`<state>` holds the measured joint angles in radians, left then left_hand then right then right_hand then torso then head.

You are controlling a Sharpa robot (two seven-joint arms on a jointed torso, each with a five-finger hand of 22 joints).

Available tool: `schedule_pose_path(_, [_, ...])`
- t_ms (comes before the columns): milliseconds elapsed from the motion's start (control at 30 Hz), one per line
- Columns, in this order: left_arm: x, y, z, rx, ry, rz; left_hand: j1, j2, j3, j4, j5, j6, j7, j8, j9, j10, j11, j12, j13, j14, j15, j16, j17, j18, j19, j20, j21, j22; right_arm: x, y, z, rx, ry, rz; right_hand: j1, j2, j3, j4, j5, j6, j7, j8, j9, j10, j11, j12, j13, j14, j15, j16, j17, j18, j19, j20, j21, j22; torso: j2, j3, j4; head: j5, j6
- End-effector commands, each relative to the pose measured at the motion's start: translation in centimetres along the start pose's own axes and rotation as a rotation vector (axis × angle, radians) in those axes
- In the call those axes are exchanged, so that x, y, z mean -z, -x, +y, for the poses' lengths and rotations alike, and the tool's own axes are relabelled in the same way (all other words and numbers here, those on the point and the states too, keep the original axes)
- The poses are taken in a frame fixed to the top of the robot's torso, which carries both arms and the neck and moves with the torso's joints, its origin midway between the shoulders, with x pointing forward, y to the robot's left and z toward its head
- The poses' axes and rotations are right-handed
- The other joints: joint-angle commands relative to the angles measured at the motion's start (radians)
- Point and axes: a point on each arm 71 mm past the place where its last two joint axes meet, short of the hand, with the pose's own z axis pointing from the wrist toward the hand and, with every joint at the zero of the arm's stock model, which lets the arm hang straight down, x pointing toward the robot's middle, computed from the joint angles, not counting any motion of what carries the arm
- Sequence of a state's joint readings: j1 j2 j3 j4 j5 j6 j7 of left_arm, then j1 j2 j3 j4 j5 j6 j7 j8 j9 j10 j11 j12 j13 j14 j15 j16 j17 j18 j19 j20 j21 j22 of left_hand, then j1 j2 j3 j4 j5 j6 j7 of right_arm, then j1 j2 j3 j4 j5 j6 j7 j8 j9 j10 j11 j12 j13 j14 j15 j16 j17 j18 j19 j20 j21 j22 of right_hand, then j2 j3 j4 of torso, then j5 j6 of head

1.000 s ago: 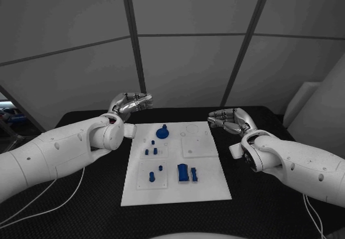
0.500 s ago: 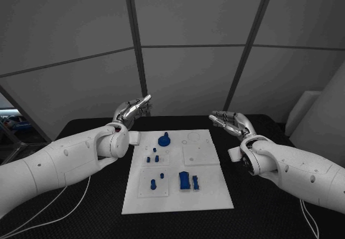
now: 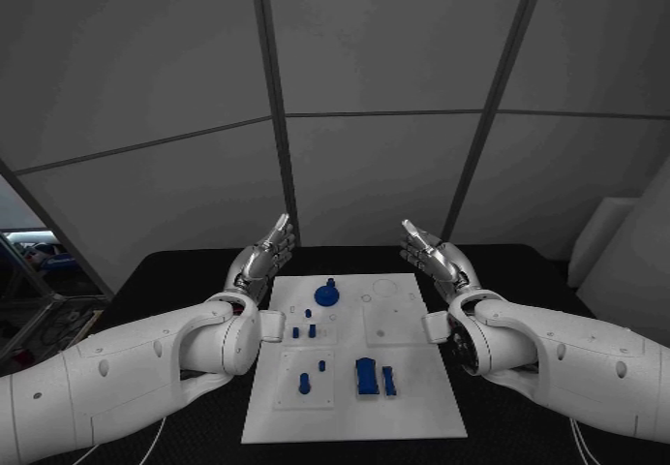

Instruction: Assemble the parts on the task board

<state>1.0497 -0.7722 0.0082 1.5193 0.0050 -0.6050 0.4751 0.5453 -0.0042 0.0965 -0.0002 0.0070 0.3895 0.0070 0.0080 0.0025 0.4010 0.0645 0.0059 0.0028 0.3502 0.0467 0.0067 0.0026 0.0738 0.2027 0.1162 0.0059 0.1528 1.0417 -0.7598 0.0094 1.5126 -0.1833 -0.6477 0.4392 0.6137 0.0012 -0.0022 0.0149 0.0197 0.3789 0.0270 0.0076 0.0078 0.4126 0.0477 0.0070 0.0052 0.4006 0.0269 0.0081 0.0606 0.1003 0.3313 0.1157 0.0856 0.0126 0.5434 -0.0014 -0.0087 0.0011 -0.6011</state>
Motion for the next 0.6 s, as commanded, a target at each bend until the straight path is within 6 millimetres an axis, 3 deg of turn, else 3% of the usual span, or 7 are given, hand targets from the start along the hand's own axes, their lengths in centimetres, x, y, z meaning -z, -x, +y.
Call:
schedule_pose_path(33, [0.57, 0.06, -0.50, -0.061, -0.043, -0.099, -0.174, 0.004, -0.096, 0.000, -0.007, -0.124, -0.007, -0.008, -0.002, -0.128, -0.064, -0.006, -0.003, -0.112, -0.047, -0.007, -0.003, -0.074, -0.065, -0.037, -0.006, -0.049, 0.52, 0.57, 0.25, -0.065, -0.024, -0.125, -0.197, -0.001, 0.002, -0.015, -0.020, -0.121, -0.027, -0.008, -0.008, -0.132, -0.048, -0.007, -0.005, -0.129, -0.027, -0.008, -0.061, -0.030, -0.106, -0.037, -0.086, -0.013, 0.001, 0.0014, 0.0087, -0.001, 0.001])
schedule_pose_path(100, [0.88, -0.20, -0.50, -0.065, -0.042, -0.102, -0.208, 0.004, -0.096, 0.000, -0.007, -0.148, -0.007, -0.008, -0.002, -0.154, -0.064, -0.006, -0.003, -0.134, -0.047, -0.007, -0.003, -0.074, -0.077, -0.046, -0.006, -0.058, 0.80, 0.46, 0.37, -0.076, -0.031, -0.133, -0.232, -0.001, 0.002, -0.015, -0.020, -0.143, -0.027, -0.008, -0.008, -0.156, -0.048, -0.007, -0.005, -0.152, -0.027, -0.008, -0.061, -0.030, -0.126, -0.043, -0.086, -0.013, 0.001, 0.0014, 0.0087, -0.001, 0.001])
schedule_pose_path(133, [0.94, -0.25, -0.50, -0.066, -0.042, -0.103, -0.222, 0.004, -0.096, 0.000, -0.007, -0.158, -0.007, -0.008, -0.002, -0.163, -0.064, -0.006, -0.003, -0.142, -0.047, -0.007, -0.003, -0.074, -0.082, -0.116, -0.006, -0.062, 0.87, 0.44, 0.39, -0.078, -0.033, -0.135, -0.249, -0.001, 0.002, -0.015, -0.020, -0.153, -0.027, -0.008, -0.008, -0.167, -0.048, -0.007, -0.005, -0.162, -0.027, -0.008, -0.061, -0.100, -0.134, -0.116, -0.086, -0.013, 0.001, 0.0014, 0.0087, -0.001, 0.001])
schedule_pose_path(333, [0.96, -0.27, -0.50, -0.067, -0.042, -0.103, -0.295, 0.004, -0.096, 0.000, -0.007, -0.211, -0.007, -0.008, -0.002, -0.217, -0.064, -0.006, -0.003, -0.190, -0.047, -0.007, -0.003, -0.074, -0.112, -0.116, -0.006, -0.083, 0.93, 0.42, 0.42, -0.080, -0.035, -0.137, -0.331, -0.001, 0.002, -0.015, -0.020, -0.205, -0.027, -0.008, -0.008, -0.223, -0.048, -0.007, -0.005, -0.217, -0.027, -0.008, -0.061, -0.100, -0.178, -0.116, -0.086, -0.013, 0.001, 0.0014, 0.0087, -0.001, 0.001])
schedule_pose_path(367, [0.96, -0.27, -0.50, -0.067, -0.042, -0.103, -0.304, 0.004, -0.096, 0.000, -0.007, -0.217, -0.007, -0.008, -0.002, -0.224, -0.064, -0.006, -0.003, -0.196, -0.047, -0.007, -0.003, -0.074, -0.115, -0.116, -0.006, -0.153, 0.93, 0.42, 0.42, -0.080, -0.035, -0.137, -0.342, -0.001, 0.002, -0.015, -0.020, -0.212, -0.027, -0.008, -0.008, -0.230, -0.048, -0.007, -0.005, -0.224, -0.027, -0.008, -0.061, -0.100, -0.183, -0.116, -0.086, -0.013, 0.001, 0.0014, 0.0087, -0.001, 0.001])
schedule_pose_path(533, [0.96, -0.27, -0.50, -0.067, -0.042, -0.103, -0.346, 0.004, -0.096, 0.000, -0.007, -0.247, -0.007, -0.008, -0.002, -0.255, -0.064, -0.006, -0.003, -0.223, -0.047, -0.007, -0.003, -0.074, -0.130, -0.116, -0.006, -0.153, 0.93, 0.42, 0.42, -0.080, -0.035, -0.137, -0.388, -0.001, 0.002, -0.015, -0.020, -0.240, -0.027, -0.008, -0.008, -0.262, -0.048, -0.007, -0.005, -0.254, -0.027, -0.008, -0.061, -0.100, -0.208, -0.116, -0.086, -0.013, 0.001, 0.0014, 0.0087, -0.001, 0.001])
schedule_pose_path(600, [0.96, -0.27, -0.50, -0.067, -0.042, -0.103, -0.366, 0.004, -0.096, 0.000, -0.007, -0.262, -0.007, -0.008, -0.002, -0.270, -0.064, -0.006, -0.003, -0.235, -0.047, -0.007, -0.003, -0.074, -0.203, -0.116, -0.006, -0.153, 0.93, 0.42, 0.42, -0.080, -0.035, -0.137, -0.408, -0.001, 0.002, -0.015, -0.020, -0.252, -0.027, -0.008, -0.008, -0.274, -0.048, -0.007, -0.005, -0.267, -0.027, -0.008, -0.061, -0.100, -0.220, -0.116, -0.086, -0.013, 0.001, 0.0014, 0.0087, -0.001, 0.001])
